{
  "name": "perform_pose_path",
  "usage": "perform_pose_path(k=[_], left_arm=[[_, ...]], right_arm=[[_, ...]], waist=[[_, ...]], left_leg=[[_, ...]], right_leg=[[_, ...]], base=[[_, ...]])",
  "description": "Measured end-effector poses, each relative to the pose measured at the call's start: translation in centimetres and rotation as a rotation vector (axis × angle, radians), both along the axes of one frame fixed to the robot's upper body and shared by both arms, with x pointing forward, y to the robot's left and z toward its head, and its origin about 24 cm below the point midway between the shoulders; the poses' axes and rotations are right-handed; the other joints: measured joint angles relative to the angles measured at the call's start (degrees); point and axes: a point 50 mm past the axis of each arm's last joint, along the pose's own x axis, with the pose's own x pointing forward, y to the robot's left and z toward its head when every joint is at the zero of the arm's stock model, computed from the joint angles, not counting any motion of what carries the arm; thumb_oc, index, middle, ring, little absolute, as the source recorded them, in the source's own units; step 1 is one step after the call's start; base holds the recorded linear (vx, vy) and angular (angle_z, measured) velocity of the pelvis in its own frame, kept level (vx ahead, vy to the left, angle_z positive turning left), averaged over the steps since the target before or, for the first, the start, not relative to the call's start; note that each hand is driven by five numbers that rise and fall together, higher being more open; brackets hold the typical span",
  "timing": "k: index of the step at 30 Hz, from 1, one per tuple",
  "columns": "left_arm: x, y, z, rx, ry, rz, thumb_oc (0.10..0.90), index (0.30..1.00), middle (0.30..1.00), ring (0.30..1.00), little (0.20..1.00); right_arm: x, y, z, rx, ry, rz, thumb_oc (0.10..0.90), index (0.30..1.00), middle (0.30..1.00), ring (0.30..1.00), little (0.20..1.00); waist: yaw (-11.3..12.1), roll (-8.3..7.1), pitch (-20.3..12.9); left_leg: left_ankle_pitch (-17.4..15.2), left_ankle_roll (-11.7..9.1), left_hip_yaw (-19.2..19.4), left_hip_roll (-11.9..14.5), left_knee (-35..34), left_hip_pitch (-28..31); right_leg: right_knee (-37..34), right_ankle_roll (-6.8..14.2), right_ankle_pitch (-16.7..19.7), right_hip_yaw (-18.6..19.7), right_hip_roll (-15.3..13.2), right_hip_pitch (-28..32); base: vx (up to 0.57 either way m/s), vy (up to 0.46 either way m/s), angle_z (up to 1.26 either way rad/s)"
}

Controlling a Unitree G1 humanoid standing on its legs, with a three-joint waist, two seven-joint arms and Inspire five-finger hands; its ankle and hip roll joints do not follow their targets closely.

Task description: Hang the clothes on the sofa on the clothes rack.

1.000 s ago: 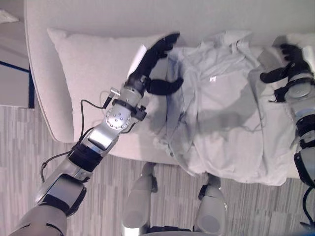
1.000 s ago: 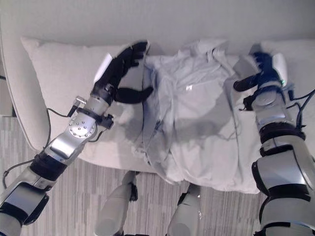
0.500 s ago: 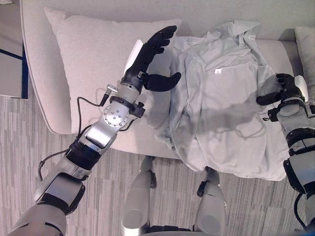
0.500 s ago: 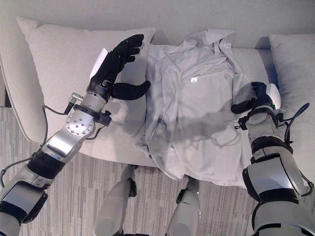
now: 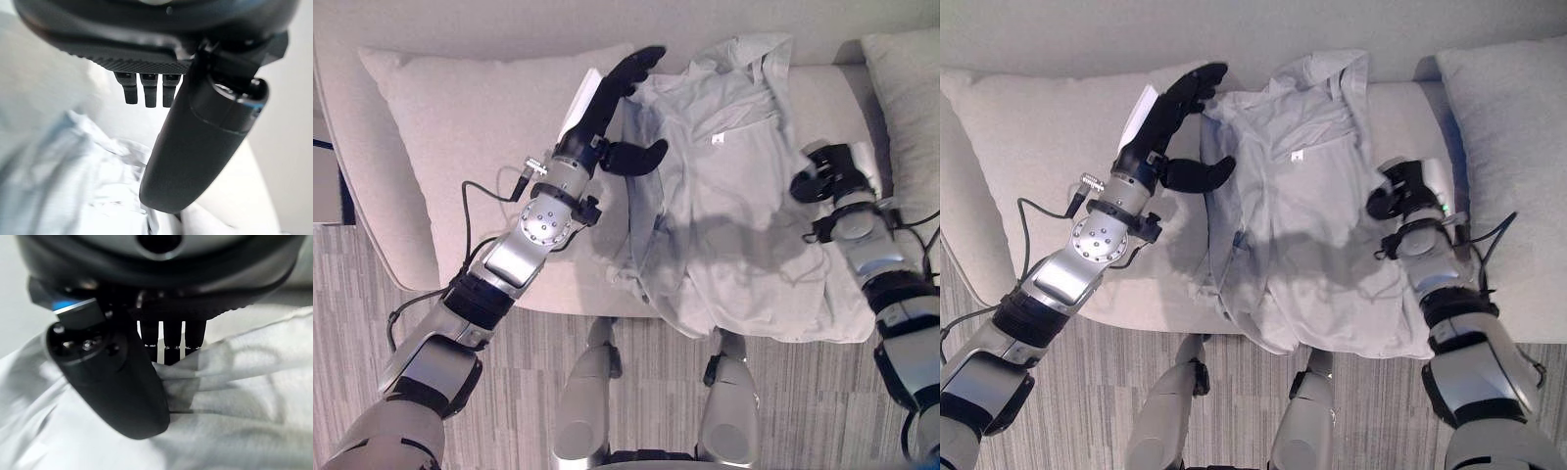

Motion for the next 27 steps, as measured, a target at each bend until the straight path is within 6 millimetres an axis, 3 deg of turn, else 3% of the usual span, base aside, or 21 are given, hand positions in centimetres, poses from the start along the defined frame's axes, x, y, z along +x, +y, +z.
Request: perform_pose_path(k=[2,4,7,8,11,15,16,17,19,20,21,22,23,25,26,27], left_arm=[[0.0,0.9,-0.9,-0.016,0.027,0.029,0.8,0.9,0.9,0.9,0.9],[0.0,3.4,-3.4,-0.043,0.112,0.129,0.8,0.9,0.9,0.9,0.9],[-0.3,4.1,-4.5,-0.024,0.142,0.151,0.8,0.9,0.9,0.9,0.9],[-0.7,5.0,-5.9,-0.009,0.183,0.176,0.8,0.9,0.9,0.9,0.9],[-1.2,5.2,-7.4,-0.026,0.239,0.183,0.8,0.9,0.9,0.9,0.9],[-1.9,6.1,-12.5,-0.041,0.435,0.222,0.8,0.9,0.9,0.9,0.9],[-1.8,6.0,-12.9,-0.048,0.45,0.224,0.8,0.9,0.9,0.9,0.9],[-1.8,6.4,-13.6,-0.035,0.488,0.247,0.8,0.9,0.9,0.9,0.9],[-1.7,6.2,-14.1,-0.007,0.506,0.245,0.8,0.9,0.9,0.9,0.9],[-1.8,6.4,-15.3,0.016,0.552,0.263,0.8,0.9,0.9,0.9,0.9],[-2.0,5.4,-16.8,0.018,0.612,0.242,0.8,0.9,0.9,0.9,0.9],[-2.0,4.2,-17.7,0.023,0.647,0.227,0.8,0.9,0.9,0.9,0.9],[-2.1,3.1,-18.7,0.03,0.7,0.207,0.8,0.9,0.9,0.9,0.9],[-1.9,1.7,-19.0,0.023,0.718,0.182,0.8,0.9,0.9,0.9,0.9],[-0.6,-0.4,-18.7,0.077,0.73,0.135,0.8,0.9,0.9,0.9,0.9],[-0.6,-0.9,-18.6,0.091,0.723,0.12,0.8,0.9,0.9,0.9,0.9]], right_arm=[[-0.8,0.2,-0.3,0.006,-0.022,0.018,0.4,0.3,0.3,0.3,0.3],[-2.9,0.3,0.6,0.01,-0.153,0.055,0.4,0.3,0.3,0.3,0.3],[-4.2,-0.5,1.5,0.031,-0.22,0.027,0.4,0.3,0.3,0.3,0.3],[-5.5,-0.9,2.0,0.021,-0.266,0.021,0.4,0.3,0.3,0.3,0.3],[-6.5,-1.5,2.5,0.003,-0.293,0.014,0.4,0.3,0.3,0.3,0.3],[-8.8,-1.4,6.5,-0.07,-0.418,0.084,0.4,0.3,0.3,0.3,0.3],[-9.6,-1.4,6.8,-0.057,-0.446,0.102,0.4,0.3,0.3,0.3,0.3],[-10.0,-1.1,7.1,-0.034,-0.48,0.145,0.4,0.3,0.3,0.3,0.3],[-10.8,-1.6,6.7,-0.03,-0.462,0.141,0.4,0.3,0.3,0.3,0.3],[-11.4,-2.1,6.0,-0.02,-0.437,0.126,0.4,0.3,0.3,0.3,0.3],[-11.8,-2.5,4.9,-0.008,-0.395,0.114,0.4,0.3,0.3,0.3,0.3],[-12.9,-2.9,3.8,0.039,-0.394,0.088,0.4,0.3,0.3,0.3,0.3],[-13.7,-3.0,2.4,0.095,-0.388,0.058,0.4,0.3,0.3,0.3,0.3],[-14.1,-3.2,1.5,0.12,-0.359,0.045,0.4,0.3,0.3,0.3,0.3],[-14.0,-3.1,1.9,0.134,-0.383,0.051,0.4,0.3,0.3,0.3,0.3],[-13.5,-3.2,1.6,0.125,-0.376,0.043,0.4,0.3,0.3,0.3,0.3]], waist=[[0.0,-0.02,0.0],[-0.2,-0.33,0.0],[-0.6,-0.77,0.0],[-1.5,-1.92,0.2],[-1.9,-3.5,-0.7],[-3.7,-6.56,-3.5],[-3.4,-6.83,-4.2],[-3.6,-8.31,-5.7],[-4.5,-8.66,-6.8],[-6.1,-8.56,-7.3],[-8.0,-7.57,-8.5],[-8.1,-7.33,-9.3],[-9.9,-7.16,-9.5],[-12.0,-7.1,-9.6],[-14.4,-7.07,-9.6],[-14.6,-7.19,-9.7]], left_leg=[[-0.1,-0.1,0.0,0.1,0.0,1.1],[-0.9,-0.8,0.0,0.6,0.0,2.6],[-1.3,-1.2,-0.2,0.9,0.0,2.8],[-1.5,-1.4,-0.2,1.1,0.0,4.6],[-2.1,-2.1,0.2,1.6,-0.1,6.7],[-3.2,-2.4,1.2,2.2,-0.1,10.9],[-3.2,-2.4,1.3,2.3,0.0,11.0],[-3.2,-2.4,1.8,2.4,-0.1,11.6],[-3.2,-2.5,2.2,2.4,0.0,11.7],[-3.4,-2.4,2.9,2.5,-0.1,12.6],[-3.8,-2.5,3.0,2.6,-0.1,12.6],[-4.0,-2.7,3.8,2.7,-0.1,12.6],[-4.1,-2.9,4.9,2.8,-0.1,12.7],[-4.0,-3.1,5.3,3.6,-0.1,12.8],[-4.0,-3.5,6.1,4.7,-0.1,13.1],[-4.0,-3.5,6.3,4.7,0.0,13.2]], right_leg=[[0.0,-0.1,-0.1,-0.1,0.1,1.1],[0.0,-0.2,-0.2,0.0,0.6,2.6],[0.0,-0.2,-0.2,0.0,0.9,2.9],[0.0,-0.2,-0.2,-0.1,1.1,4.6],[0.0,-0.3,-0.3,0.1,1.5,6.4],[0.0,-0.9,-1.0,0.3,1.9,10.1],[0.0,-0.9,-1.0,0.3,2.1,10.2],[0.0,-0.9,-1.1,1.0,2.2,10.1],[0.0,-0.9,-1.1,1.2,2.2,10.2],[-0.1,-0.9,-1.1,2.2,2.2,10.2],[-0.1,-0.9,-1.1,2.5,2.3,10.1],[-0.1,-0.9,-1.2,3.3,2.4,9.3],[0.0,-0.9,-1.1,4.4,2.5,8.6],[0.0,-0.9,-1.1,5.0,3.4,8.3],[0.0,-0.9,-1.1,5.7,4.5,7.9],[-0.1,-0.9,-1.1,5.8,4.6,7.7]], base=[[0.05,-0.036,0.0],[0.06,-0.061,-0.04],[0.05,-0.045,0.0],[0.06,-0.027,-0.05],[0.07,-0.014,-0.1],[0.14,-0.021,-0.07],[0.04,-0.026,-0.21],[0.04,-0.022,-0.14],[0.02,-0.02,-0.15],[-0.02,-0.054,-0.22],[-0.03,-0.059,-0.31],[-0.03,-0.079,-0.36],[-0.01,-0.057,-0.38],[-0.06,-0.097,-0.31],[-0.12,-0.128,-0.28],[-0.16,-0.135,-0.36]])
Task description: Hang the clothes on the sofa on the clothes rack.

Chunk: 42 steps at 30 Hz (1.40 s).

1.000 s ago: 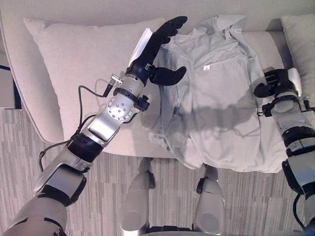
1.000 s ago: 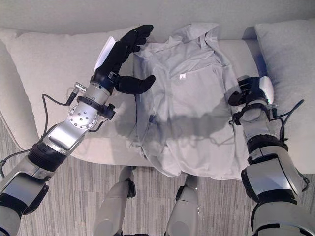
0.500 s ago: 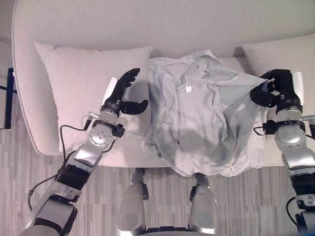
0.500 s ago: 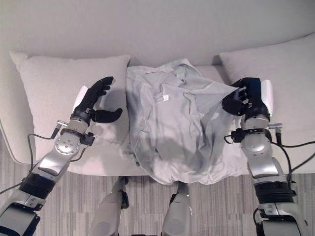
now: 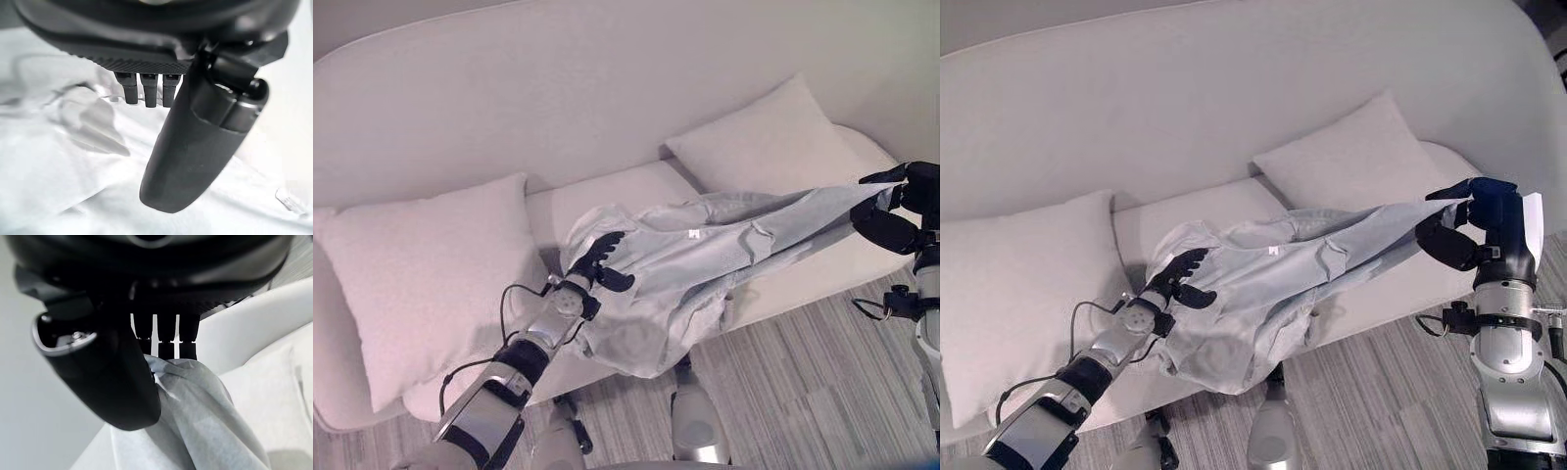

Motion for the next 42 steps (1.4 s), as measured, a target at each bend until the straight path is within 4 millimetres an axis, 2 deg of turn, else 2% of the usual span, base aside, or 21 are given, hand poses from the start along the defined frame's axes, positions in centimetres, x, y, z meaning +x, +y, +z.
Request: perform_pose_path(k=[1,4,7,10,12,13,14,15,17,18,19,20,23,28,29,31,34,36,38,39,42], left_arm=[[0.9,0.2,0.4,0.136,-0.018,-0.038,0.8,0.9,0.9,0.9,0.9],[2.2,-0.3,2.5,0.186,-0.098,-0.071,0.8,0.9,0.9,0.9,0.9],[3.1,1.9,3.9,0.219,-0.14,-0.012,0.8,0.9,0.9,0.9,0.9],[4.6,5.5,7.8,0.24,-0.26,0.115,0.8,0.9,0.9,0.9,0.9],[4.7,6.7,8.3,0.209,-0.276,0.18,0.8,0.9,0.9,0.9,0.9],[5.0,6.9,8.2,0.221,-0.27,0.191,0.8,0.9,0.9,0.9,0.9],[5.9,8.0,10.3,0.274,-0.325,0.248,0.8,0.9,0.9,0.9,0.9],[6.1,8.9,11.6,0.294,-0.358,0.266,0.8,0.9,0.9,0.9,0.9],[5.7,8.8,11.0,0.254,-0.367,0.271,0.8,0.9,0.9,0.9,0.9],[4.9,7.7,9.6,0.155,-0.358,0.279,0.668,0.702,0.702,0.702,0.702],[4.4,6.4,8.0,0.138,-0.327,0.26,0.4,0.3,0.3,0.3,0.3],[4.5,5.7,7.8,0.169,-0.312,0.211,0.4,0.3,0.3,0.3,0.3],[4.0,4.6,6.4,0.167,-0.267,0.16,0.4,0.3,0.3,0.3,0.3],[3.1,4.3,5.8,0.126,-0.262,0.149,0.4,0.3,0.3,0.3,0.3],[2.8,3.9,5.9,0.102,-0.277,0.135,0.4,0.3,0.3,0.3,0.3],[2.5,3.9,6.1,0.064,-0.285,0.138,0.4,0.3,0.3,0.3,0.3],[1.2,4.5,6.7,-0.022,-0.327,0.156,0.4,0.3,0.3,0.3,0.3],[0.5,5.8,7.8,-0.053,-0.355,0.169,0.4,0.3,0.3,0.3,0.3],[-3.2,7.6,10.1,-0.153,-0.471,0.169,0.4,0.3,0.3,0.3,0.3],[-3.6,7.9,12.2,-0.175,-0.571,0.157,0.4,0.3,0.3,0.3,0.3],[-3.4,8.6,15.3,-0.184,-0.696,0.165,0.4,0.3,0.3,0.3,0.3]], right_arm=[[1.8,-0.3,-0.2,-0.039,0.032,-0.013,0.4,0.3,0.3,0.3,0.3],[2.6,-1.1,-0.2,-0.034,0.042,-0.062,0.4,0.3,0.3,0.3,0.3],[4.1,-0.4,-1.0,-0.03,0.073,-0.05,0.4,0.3,0.3,0.3,0.3],[6.6,1.6,-2.0,0.045,0.063,-0.033,0.4,0.3,0.3,0.3,0.3],[6.8,3.0,-3.7,0.088,0.11,-0.005,0.4,0.3,0.3,0.3,0.3],[7.1,3.4,-3.6,0.087,0.107,0.008,0.4,0.3,0.3,0.3,0.3],[7.9,3.9,-2.3,0.046,0.065,0.015,0.4,0.3,0.3,0.3,0.3],[7.8,3.9,-2.1,0.047,0.047,0.005,0.4,0.3,0.3,0.3,0.3],[7.3,3.5,-2.7,0.045,0.061,-0.012,0.4,0.3,0.3,0.3,0.3],[6.5,3.0,-3.4,0.017,0.08,-0.034,0.4,0.3,0.3,0.3,0.3],[6.1,2.7,-4.2,0.018,0.106,-0.045,0.4,0.3,0.3,0.3,0.3],[6.5,3.1,-3.1,0.013,0.065,-0.031,0.4,0.3,0.3,0.3,0.3],[5.8,2.7,-3.0,-0.016,0.051,-0.042,0.4,0.3,0.3,0.3,0.3],[5.5,2.0,-2.8,-0.006,0.037,-0.077,0.4,0.3,0.3,0.3,0.3],[5.6,2.3,-2.2,-0.009,0.014,-0.068,0.4,0.3,0.3,0.3,0.3],[5.6,2.5,-2.0,-0.009,0.01,-0.062,0.4,0.3,0.3,0.3,0.3],[5.5,2.6,-2.1,-0.012,0.019,-0.054,0.4,0.3,0.3,0.3,0.3],[5.8,3.5,-1.1,-0.016,0.003,-0.006,0.4,0.3,0.3,0.3,0.3],[5.6,5.0,0.1,-0.039,-0.011,0.065,0.4,0.3,0.3,0.3,0.3],[5.8,5.7,1.1,-0.093,-0.021,0.111,0.4,0.3,0.3,0.3,0.3],[6.4,7.1,3.2,-0.132,-0.079,0.172,0.4,0.3,0.3,0.3,0.3]], waist=[[-0.5,-0.66,-0.8],[0.6,-0.63,-0.7],[0.5,-0.35,-0.1],[1.3,-0.37,4.6],[2.9,0.11,6.7],[2.9,-0.41,7.0],[2.4,-2.36,9.1],[2.5,-3.08,9.4],[2.9,-3.34,9.6],[3.5,-3.32,9.5],[3.6,-3.28,9.5],[3.6,-2.96,9.4],[3.6,-2.86,9.3],[3.9,-2.03,8.9],[4.6,-0.19,7.9],[6.3,1.63,7.3],[7.3,2.9,6.7],[10.0,4.41,5.8],[11.4,4.84,4.4],[13.2,5.23,-0.9],[15.1,5.29,-3.2]], left_leg=[[0.1,-0.1,0.6,0.0,-0.1,-0.8],[0.4,-0.3,1.1,0.6,-0.1,-2.9],[0.5,-0.4,2.0,0.9,-0.1,-3.9],[0.6,-0.3,2.4,0.9,-0.1,-5.1],[0.6,-0.3,2.4,0.9,0.0,-5.8],[0.6,-0.3,2.2,0.9,0.0,-6.6],[0.6,-0.3,1.9,1.1,0.0,-7.9],[0.6,-0.3,1.6,1.4,0.0,-8.2],[0.7,-0.4,1.6,1.9,0.0,-8.5],[0.7,-0.4,1.7,1.8,0.0,-7.5],[0.7,-0.4,1.3,1.8,0.0,-6.0],[0.6,-0.4,1.0,1.8,0.0,-6.1],[0.7,-0.4,0.9,1.7,0.0,-6.4],[0.8,-0.3,1.1,1.7,0.0,-4.2],[0.7,-0.3,0.8,1.7,0.0,-4.1],[0.7,-0.3,0.5,1.7,-0.1,-3.4],[0.6,-0.4,-0.4,1.6,-0.1,-1.5],[-0.3,-0.6,-1.1,1.6,-0.1,0.0],[-1.9,-0.7,-2.3,0.9,-0.3,5.8],[-2.2,-0.6,-4.2,-0.4,-0.3,5.1],[-1.9,0.3,-6.1,-2.2,-0.1,5.5]], right_leg=[[0.0,0.0,0.0,0.9,0.0,-1.3],[0.0,-0.2,0.6,1.5,0.6,-3.9],[0.0,-0.2,0.6,2.3,0.9,-5.6],[0.0,-0.2,0.8,2.8,1.0,-7.2],[0.0,-0.4,0.9,2.8,1.0,-7.8],[0.0,-0.4,0.9,2.7,1.0,-8.7],[0.0,-0.5,1.0,2.7,1.3,-9.8],[0.0,-0.5,1.0,2.3,1.5,-10.0],[0.0,-0.5,1.0,2.2,1.9,-10.3],[0.0,-0.5,1.0,2.2,1.9,-9.4],[0.0,-0.5,1.0,1.2,1.9,-7.5],[0.0,-0.6,0.9,1.2,1.9,-7.6],[0.0,-0.7,0.9,1.4,1.8,-7.9],[0.0,-0.9,1.2,1.4,1.8,-5.7],[0.0,-1.0,1.1,1.0,1.8,-5.4],[0.0,-1.0,1.2,0.6,1.7,-4.5],[0.0,-1.1,1.0,-0.1,1.6,-1.8],[0.0,-2.0,0.3,-1.3,1.4,0.5],[0.0,-1.5,-1.2,-3.4,0.2,8.1],[0.0,-1.1,-2.1,-5.3,-0.8,8.7],[0.1,-1.0,-2.1,-7.3,-2.3,10.6]], base=[[-0.06,-0.042,-0.16],[-0.05,-0.038,-0.16],[-0.06,-0.036,-0.14],[-0.03,-0.009,-0.06],[-0.06,-0.019,-0.03],[-0.06,-0.045,0.02],[-0.04,-0.049,0.04],[0.01,-0.036,0.02],[0.04,-0.014,-0.04],[0.0,0.0,0.0],[-0.01,0.011,0.08],[-0.04,0.013,0.11],[-0.01,0.002,0.01],[0.03,0.005,-0.02],[0.04,0.016,0.07],[0.06,0.033,0.08],[0.06,0.03,0.17],[0.13,0.106,0.26],[0.08,0.216,0.5],[0.03,0.212,0.66],[-0.01,0.168,0.47]])
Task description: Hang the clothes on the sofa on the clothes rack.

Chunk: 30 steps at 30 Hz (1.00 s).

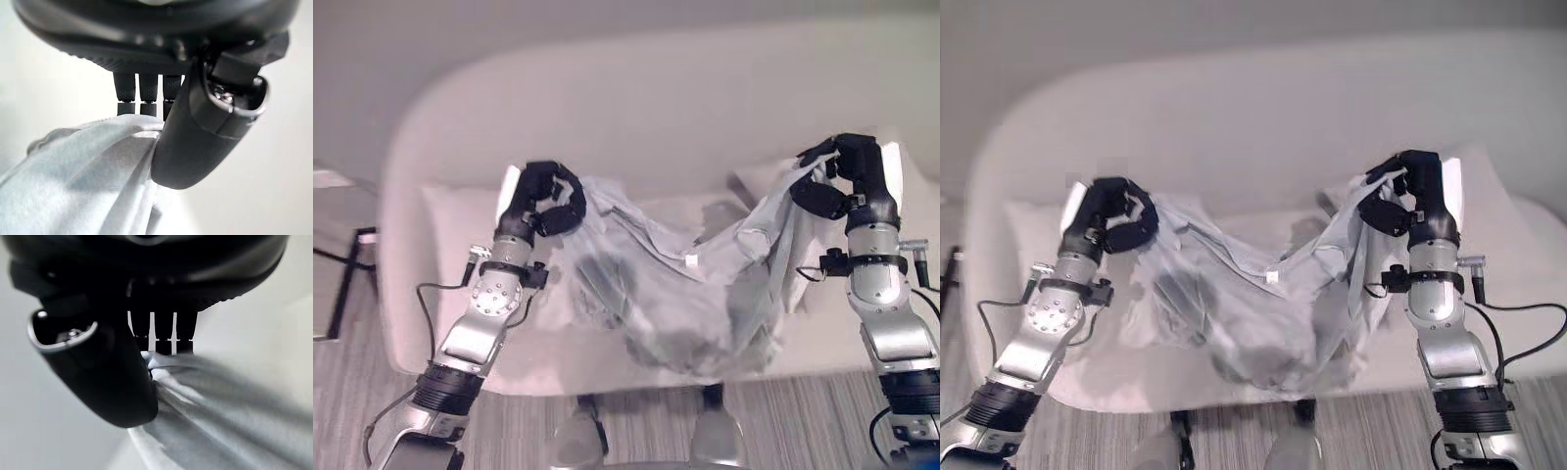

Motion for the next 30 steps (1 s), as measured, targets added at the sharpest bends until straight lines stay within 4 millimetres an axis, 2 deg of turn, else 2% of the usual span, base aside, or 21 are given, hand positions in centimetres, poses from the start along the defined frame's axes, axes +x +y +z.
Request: perform_pose_path(k=[3,5,6,8,9,10,11,12,13,15,16,17,18,19,20,23,26,27,28,29,30], left_arm=[[-0.7,2.3,4.0,-0.016,-0.196,0.091,0.4,0.3,0.3,0.3,0.3],[-1.4,5.5,6.1,0.1,-0.226,0.202,0.4,0.3,0.3,0.3,0.3],[-2.0,7.2,7.8,0.214,-0.248,0.267,0.4,0.3,0.3,0.3,0.3],[-2.4,7.9,9.4,0.27,-0.3,0.309,0.4,0.3,0.3,0.3,0.3],[-0.8,6.7,11.4,0.355,-0.361,0.3,0.4,0.3,0.3,0.3,0.3],[-1.0,7.2,12.4,0.392,-0.383,0.327,0.4,0.3,0.3,0.3,0.3],[-1.4,8.2,12.9,0.371,-0.41,0.382,0.4,0.3,0.3,0.3,0.3],[-2.3,10.4,13.1,0.295,-0.434,0.493,0.4,0.3,0.3,0.3,0.3],[-2.4,11.2,12.7,0.262,-0.422,0.53,0.4,0.3,0.3,0.3,0.3],[-2.2,12.8,10.9,0.234,-0.355,0.581,0.4,0.3,0.3,0.3,0.3],[-2.1,13.5,10.2,0.23,-0.319,0.605,0.4,0.3,0.3,0.3,0.3],[-2.0,14.2,9.0,0.202,-0.259,0.63,0.4,0.3,0.3,0.3,0.3],[-1.6,14.2,8.0,0.186,-0.216,0.63,0.4,0.3,0.3,0.3,0.3],[-1.1,13.7,7.4,0.196,-0.18,0.607,0.4,0.3,0.3,0.3,0.3],[-0.7,13.2,6.8,0.201,-0.159,0.582,0.4,0.3,0.3,0.3,0.3],[0.2,11.9,6.2,0.238,-0.127,0.523,0.4,0.3,0.3,0.3,0.3],[0.8,10.7,7.0,0.25,-0.157,0.479,0.4,0.3,0.3,0.3,0.3],[1.0,10.2,7.2,0.257,-0.165,0.459,0.4,0.3,0.3,0.3,0.3],[1.2,9.8,7.5,0.26,-0.177,0.446,0.4,0.3,0.3,0.3,0.3],[1.3,9.6,7.8,0.259,-0.187,0.44,0.4,0.3,0.3,0.3,0.3],[1.6,9.4,8.9,0.255,-0.216,0.44,0.4,0.3,0.3,0.3,0.3]], right_arm=[[-1.3,1.3,2.5,0.011,-0.098,0.145,0.4,0.3,0.3,0.3,0.3],[-2.4,-1.0,3.1,0.093,-0.152,0.099,0.4,0.3,0.3,0.3,0.3],[-1.8,-2.1,3.4,0.147,-0.173,0.036,0.4,0.3,0.3,0.3,0.3],[-1.7,-2.1,4.1,0.141,-0.2,0.04,0.4,0.3,0.3,0.3,0.3],[-1.0,-4.5,3.7,0.088,-0.133,-0.061,0.4,0.3,0.3,0.3,0.3],[-0.3,-4.8,3.1,0.067,-0.084,-0.074,0.4,0.3,0.3,0.3,0.3],[0.1,-4.3,2.9,0.057,-0.065,-0.059,0.4,0.3,0.3,0.3,0.3],[0.1,-3.8,3.1,0.045,-0.077,-0.029,0.4,0.3,0.3,0.3,0.3],[0.1,-3.9,3.1,0.047,-0.079,-0.031,0.4,0.3,0.3,0.3,0.3],[0.1,-4.6,2.3,0.097,-0.061,-0.048,0.4,0.3,0.3,0.3,0.3],[0.1,-4.8,2.2,0.102,-0.059,-0.06,0.4,0.3,0.3,0.3,0.3],[0.2,-4.7,2.0,0.111,-0.05,-0.056,0.4,0.3,0.3,0.3,0.3],[0.1,-4.8,2.1,0.12,-0.055,-0.055,0.4,0.3,0.3,0.3,0.3],[0.1,-5.0,2.2,0.123,-0.064,-0.072,0.4,0.3,0.3,0.3,0.3],[0.1,-5.0,2.2,0.126,-0.066,-0.075,0.4,0.3,0.3,0.3,0.3],[0.2,-4.7,2.1,0.123,-0.063,-0.066,0.4,0.3,0.3,0.3,0.3],[0.2,-4.8,2.1,0.124,-0.064,-0.073,0.4,0.3,0.3,0.3,0.3],[0.1,-4.9,2.4,0.116,-0.074,-0.082,0.4,0.3,0.3,0.3,0.3],[0.0,-5.0,2.9,0.102,-0.088,-0.085,0.4,0.3,0.3,0.3,0.3],[0.0,-5.0,2.9,0.104,-0.092,-0.087,0.4,0.3,0.3,0.3,0.3],[0.2,-4.5,2.9,0.098,-0.088,-0.072,0.4,0.3,0.3,0.3,0.3]], waist=[[2.9,-1.38,-2.3],[3.0,-3.63,-2.9],[3.3,-4.17,-3.2],[3.7,-3.74,-3.5],[3.7,-0.68,-3.4],[4.7,-1.31,-3.6],[7.9,-1.46,-3.8],[9.1,-2.28,-4.2],[9.1,-1.58,-4.2],[10.0,0.23,-5.0],[10.2,0.02,-5.1],[11.2,-0.57,-4.9],[10.7,-0.25,-5.1],[8.9,-0.71,-5.0],[8.6,-2.41,-4.2],[8.2,-4.81,-3.8],[4.9,-4.06,-4.1],[3.8,-2.46,-4.1],[3.4,-0.59,-3.4],[2.4,-0.35,-3.0],[2.6,-1.19,-2.7]], left_leg=[[0.2,0.7,-1.8,-2.5,0.1,0.0],[0.0,1.3,-1.7,-3.6,0.1,0.7],[-0.8,2.4,-0.1,-5.1,0.1,3.1],[-1.8,3.9,0.0,-6.8,1.2,3.4],[-1.4,6.9,-6.3,-6.7,2.6,3.7],[-1.4,7.2,-7.4,-5.7,2.5,4.0],[-1.2,6.4,-6.8,-4.9,2.5,3.9],[1.5,3.7,-10.1,-4.3,1.1,2.5],[2.0,3.2,-11.8,-3.9,0.4,2.0],[1.4,1.5,-14.8,-1.2,1.7,-1.6],[-0.2,1.0,-14.7,-0.5,1.7,-2.4],[-4.6,-1.1,-14.3,-0.8,1.5,-3.0],[-7.0,3.9,-13.1,-0.9,2.5,-5.3],[-10.3,4.4,-9.1,-0.4,2.4,-6.4],[-8.5,4.3,-3.0,0.0,2.2,-6.3],[-4.7,1.3,-0.8,3.0,5.4,-3.2],[-1.0,1.1,-0.4,7.9,4.2,3.0],[7.0,4.0,-0.7,8.7,2.8,6.3],[8.4,3.9,-1.0,9.1,0.9,8.9],[7.7,4.5,-1.7,8.6,0.2,9.3],[6.5,3.8,-3.6,6.9,0.9,8.1]], right_leg=[[0.0,0.1,0.1,-1.5,-2.3,1.1],[0.1,0.6,0.5,-1.5,-3.3,2.0],[2.5,1.4,1.1,-2.1,-5.0,2.2],[5.8,1.6,1.1,-3.4,-7.1,1.9],[25.2,3.1,-4.8,2.2,-6.7,-2.1],[37.9,2.6,-12.8,8.5,-1.7,-6.9],[40.5,1.0,-16.1,11.8,4.1,-7.7],[26.3,-9.5,-22.7,10.9,9.0,-0.5],[18.1,-6.5,-21.6,9.9,10.2,3.8],[13.3,-7.2,-18.8,4.9,14.0,5.7],[12.2,-8.3,-18.0,4.3,14.0,5.7],[11.8,-8.9,-17.8,3.0,14.2,5.8],[12.9,-9.0,-16.8,0.9,14.3,5.6],[12.5,-9.3,-16.8,-3.3,12.6,5.8],[12.0,-9.5,-16.8,-4.5,10.3,5.8],[10.4,-9.5,-15.5,-6.9,5.9,6.8],[10.8,-9.0,-15.3,-8.1,4.2,9.2],[12.4,-8.6,-15.1,-8.1,3.5,9.8],[17.6,-8.4,-15.2,-7.9,2.5,8.2],[20.7,-5.9,-17.3,-7.8,1.4,5.6],[5.9,-3.5,-13.7,-7.3,1.9,6.0]], base=[[-0.02,0.179,0.4],[-0.12,0.218,-0.09],[-0.15,0.244,-0.32],[-0.17,0.21,0.48],[-0.09,0.055,1.44],[-0.09,-0.079,1.13],[-0.07,-0.169,0.47],[-0.25,-0.321,0.51],[-0.25,-0.28,1.01],[-0.22,-0.105,1.03],[-0.3,0.057,0.87],[-0.32,0.089,0.75],[-0.16,0.122,1.2],[-0.07,0.117,1.37],[-0.08,0.15,1.1],[-0.05,0.211,0.65],[0.07,0.315,0.71],[0.12,0.368,0.43],[0.15,0.424,0.3],[0.08,0.291,0.1],[0.13,0.455,0.34]])
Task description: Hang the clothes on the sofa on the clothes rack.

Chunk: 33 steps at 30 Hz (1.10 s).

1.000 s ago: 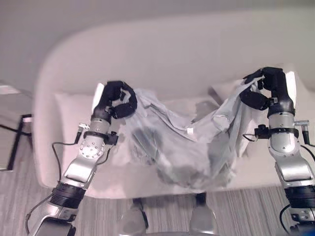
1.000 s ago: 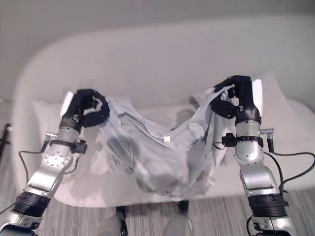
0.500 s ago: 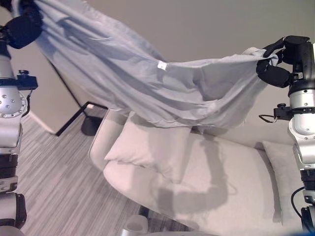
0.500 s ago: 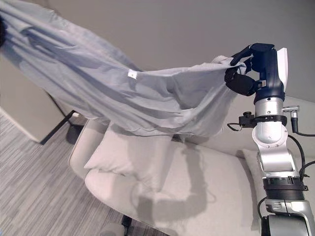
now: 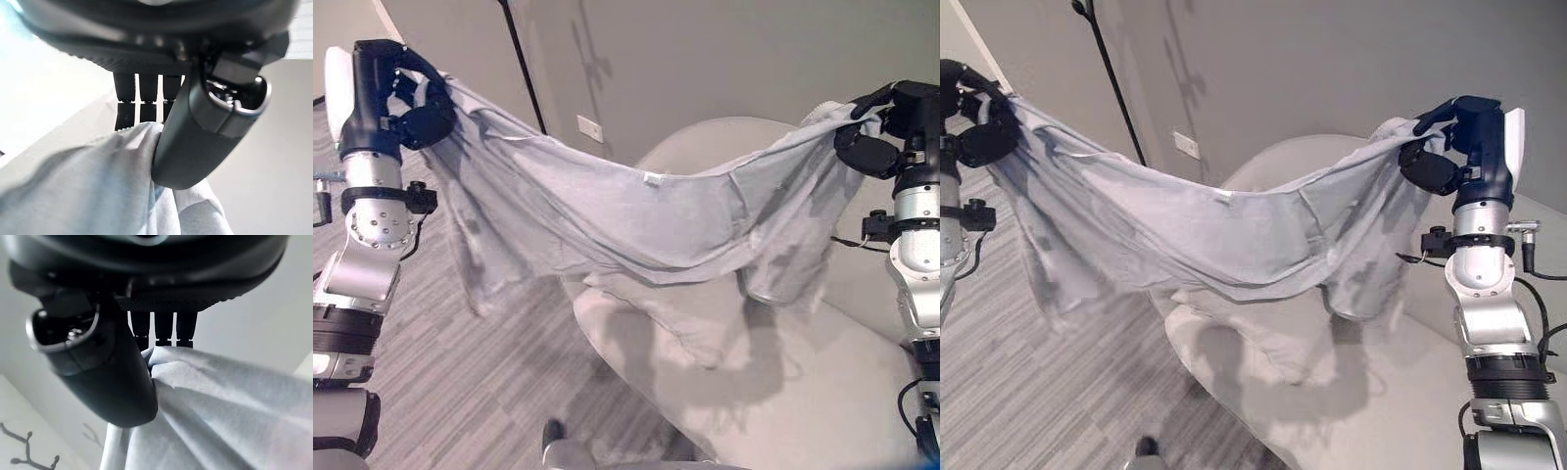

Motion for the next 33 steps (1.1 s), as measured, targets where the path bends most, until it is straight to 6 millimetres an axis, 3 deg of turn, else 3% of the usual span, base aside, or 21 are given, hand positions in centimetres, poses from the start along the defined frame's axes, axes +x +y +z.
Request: perform_pose_path(k=[1,2,3,4,5,6,7,8,9,11,13,14,15,18,21,23,25,26,28,30,33], left_arm=[[0.2,-0.2,1.5,0.014,-0.032,-0.002,0.4,0.3,0.3,0.3,0.3],[0.4,-2.1,3.3,0.041,-0.093,-0.07,0.4,0.3,0.3,0.3,0.3],[1.1,-3.3,5.4,0.082,-0.123,-0.091,0.4,0.3,0.3,0.3,0.3],[1.2,-3.6,5.9,0.096,-0.131,-0.094,0.4,0.3,0.3,0.3,0.3],[1.1,-4.7,7.1,0.133,-0.163,-0.122,0.4,0.3,0.3,0.3,0.3],[1.0,-5.1,7.8,0.146,-0.184,-0.132,0.4,0.3,0.3,0.3,0.3],[0.8,-5.6,8.9,0.172,-0.21,-0.14,0.4,0.3,0.3,0.3,0.3],[0.7,-6.9,9.7,0.163,-0.246,-0.184,0.4,0.3,0.3,0.3,0.3],[1.0,-9.4,9.7,0.202,-0.257,-0.281,0.4,0.3,0.3,0.3,0.3],[1.1,-8.9,9.9,0.197,-0.255,-0.259,0.4,0.3,0.3,0.3,0.3],[2.1,-8.6,9.6,0.158,-0.225,-0.241,0.4,0.3,0.3,0.3,0.3],[2.2,-6.7,8.6,0.156,-0.172,-0.178,0.4,0.3,0.3,0.3,0.3],[1.9,-4.9,5.9,0.145,-0.105,-0.135,0.4,0.3,0.3,0.3,0.3],[1.6,-4.1,6.1,0.138,-0.109,-0.106,0.4,0.3,0.3,0.3,0.3],[2.0,-4.8,5.5,0.122,-0.086,-0.135,0.4,0.3,0.3,0.3,0.3],[2.0,-4.9,5.6,0.125,-0.09,-0.14,0.4,0.3,0.3,0.3,0.3],[1.9,-4.9,5.8,0.134,-0.094,-0.133,0.4,0.3,0.3,0.3,0.3],[1.9,-5.0,5.7,0.137,-0.093,-0.137,0.4,0.3,0.3,0.3,0.3],[1.9,-5.1,5.7,0.137,-0.095,-0.143,0.4,0.3,0.3,0.3,0.3],[1.8,-5.2,5.9,0.14,-0.104,-0.147,0.4,0.3,0.3,0.3,0.3],[3.0,-8.0,3.6,0.151,-0.02,-0.235,0.4,0.3,0.3,0.3,0.3]], right_arm=[[0.2,0.3,0.4,-0.002,-0.01,0.011,0.4,0.3,0.3,0.3,0.3],[-0.2,-0.7,1.1,0.017,-0.036,-0.027,0.4,0.3,0.3,0.3,0.3],[-0.7,-1.3,2.9,-0.016,-0.083,-0.064,0.4,0.3,0.3,0.3,0.3],[-0.7,-1.1,3.3,-0.024,-0.095,-0.058,0.4,0.3,0.3,0.3,0.3],[0.2,0.8,4.8,-0.048,-0.125,-0.013,0.4,0.3,0.3,0.3,0.3],[0.1,1.5,6.8,-0.109,-0.165,0.003,0.4,0.3,0.3,0.3,0.3],[0.0,2.0,8.2,-0.146,-0.212,0.008,0.4,0.3,0.3,0.3,0.3],[-0.3,2.3,10.2,-0.25,-0.242,-0.012,0.4,0.3,0.3,0.3,0.3],[-0.7,3.7,12.9,-0.404,-0.271,0.004,0.4,0.3,0.3,0.3,0.3],[-2.2,4.8,17.3,-0.435,-0.449,0.027,0.4,0.3,0.3,0.3,0.3],[-2.4,4.4,19.2,-0.466,-0.463,-0.022,0.4,0.3,0.3,0.3,0.3],[-2.7,4.5,19.9,-0.447,-0.492,-0.018,0.4,0.3,0.3,0.3,0.3],[-2.6,4.4,18.7,-0.392,-0.508,0.021,0.4,0.3,0.3,0.3,0.3],[-1.6,3.3,17.7,-0.336,-0.445,0.004,0.4,0.3,0.3,0.3,0.3],[0.6,3.0,12.8,-0.281,-0.286,0.042,0.4,0.3,0.3,0.3,0.3],[1.3,3.0,11.0,-0.263,-0.226,0.06,0.4,0.3,0.3,0.3,0.3],[1.9,2.9,8.8,-0.21,-0.17,0.061,0.4,0.3,0.3,0.3,0.3],[2.0,2.7,8.5,-0.208,-0.145,0.049,0.4,0.3,0.3,0.3,0.3],[1.7,2.0,9.1,-0.231,-0.14,0.019,0.4,0.3,0.3,0.3,0.3],[1.6,1.6,8.9,-0.233,-0.127,0.001,0.4,0.3,0.3,0.3,0.3],[1.8,1.9,8.2,-0.082,-0.181,0.022,0.4,0.3,0.3,0.3,0.3]], waist=[[-0.5,-2.35,1.1],[-0.8,-0.92,0.8],[-0.9,-2.47,0.6],[-1.0,-2.67,0.8],[-1.3,-4.36,1.7],[-1.0,-2.64,1.2],[-0.9,-3.04,1.7],[-1.5,-1.47,2.0],[-2.0,1.19,2.1],[-1.6,1.55,2.3],[-1.8,1.06,2.5],[-0.4,-8.26,2.5],[0.1,-9.06,1.5],[0.1,-7.38,1.1],[-0.7,-7.04,1.2],[-0.8,-7.01,1.3],[-0.8,-9.15,2.4],[-1.0,-8.27,2.5],[-1.3,-1.76,2.3],[-1.8,-1.67,2.5],[-3.0,2.27,2.4]], left_leg=[[-3.2,-4.0,-1.9,-2.1,4.4,-2.5],[-13.9,-7.4,0.2,-2.6,8.5,-5.0],[-11.4,-3.8,0.9,-9.1,1.2,-2.5],[-11.3,-3.3,1.0,-10.5,1.9,-2.7],[-17.1,4.1,3.2,-16.7,13.4,-8.1],[-14.4,7.9,3.6,-18.2,8.2,-7.5],[-14.0,7.4,5.3,-20.3,6.6,-6.6],[-14.0,9.0,3.4,-20.8,5.7,-6.3],[-12.3,8.6,1.1,-18.8,3.3,-4.5],[-13.1,8.7,-2.9,-18.5,2.5,-3.7],[-13.3,8.1,-3.5,-17.8,3.0,-3.5],[-14.6,2.7,-1.3,-25.1,9.4,-3.2],[-19.2,3.4,-0.1,-22.5,11.8,-3.9],[-10.5,-0.9,-0.3,-11.5,0.4,-3.3],[-10.5,-0.6,-0.3,-15.8,2.5,-3.6],[-10.5,-0.6,-0.4,-16.6,2.4,-3.5],[-16.6,-0.2,-1.1,-15.7,9.0,-9.0],[-15.0,-1.2,-1.0,-13.3,5.1,-9.2],[-7.6,-2.2,-0.9,-5.4,1.5,-9.4],[-6.5,-1.4,1.0,-8.0,1.6,-8.8],[-9.0,3.4,2.9,-13.9,-0.5,-3.7]], right_leg=[[-5.8,-2.7,12.3,0.1,-0.9,0.7],[-5.6,0.5,13.8,-2.7,-2.2,2.8],[-2.2,1.0,15.5,-2.8,-7.7,-0.3],[-1.9,0.7,17.7,-2.4,-9.1,-0.9],[0.2,-4.2,28.7,-3.4,-15.7,-3.1],[2.9,-3.2,30.4,-3.2,-17.4,-5.4],[6.2,-3.0,30.2,-4.0,-19.9,-7.5],[12.9,1.0,20.9,2.3,-16.8,-10.2],[19.2,-1.8,5.0,8.4,-3.3,-11.2],[14.7,-3.4,-0.4,5.8,7.5,-12.1],[16.8,-6.9,-3.1,12.0,17.0,-16.5],[1.1,-17.6,10.8,11.6,15.2,-13.4],[-4.8,-15.5,12.4,13.2,14.1,-7.4],[-5.7,-13.9,11.9,12.0,16.0,-6.1],[-5.7,-8.4,10.8,11.3,10.6,-5.1],[-5.9,-7.6,10.8,11.6,9.7,-5.2],[-5.7,-7.8,10.0,13.3,7.2,-4.9],[-5.7,-7.3,10.3,13.1,7.4,-5.0],[-5.7,-5.0,10.1,13.0,10.2,-4.6],[-5.6,-3.1,10.4,13.3,7.9,-4.6],[1.4,-4.8,8.1,10.6,1.4,-4.5]], base=[[0.2,0.894,0.9],[0.24,1.059,1.13],[0.16,1.095,0.86],[0.03,0.66,0.02],[0.06,0.877,-0.39],[0.06,0.611,-0.46],[0.06,0.443,-0.19],[0.01,0.113,0.32],[0.0,0.106,0.42],[0.02,0.093,0.31],[0.08,-0.008,0.37],[0.17,0.001,0.37],[0.16,0.013,0.2],[0.0,0.072,0.18],[0.11,0.166,0.21],[0.19,0.222,0.02],[0.03,0.03,0.09],[0.0,0.0,-0.08],[0.2,0.244,-0.2],[0.51,0.636,-0.19],[0.23,0.338,-0.18]])
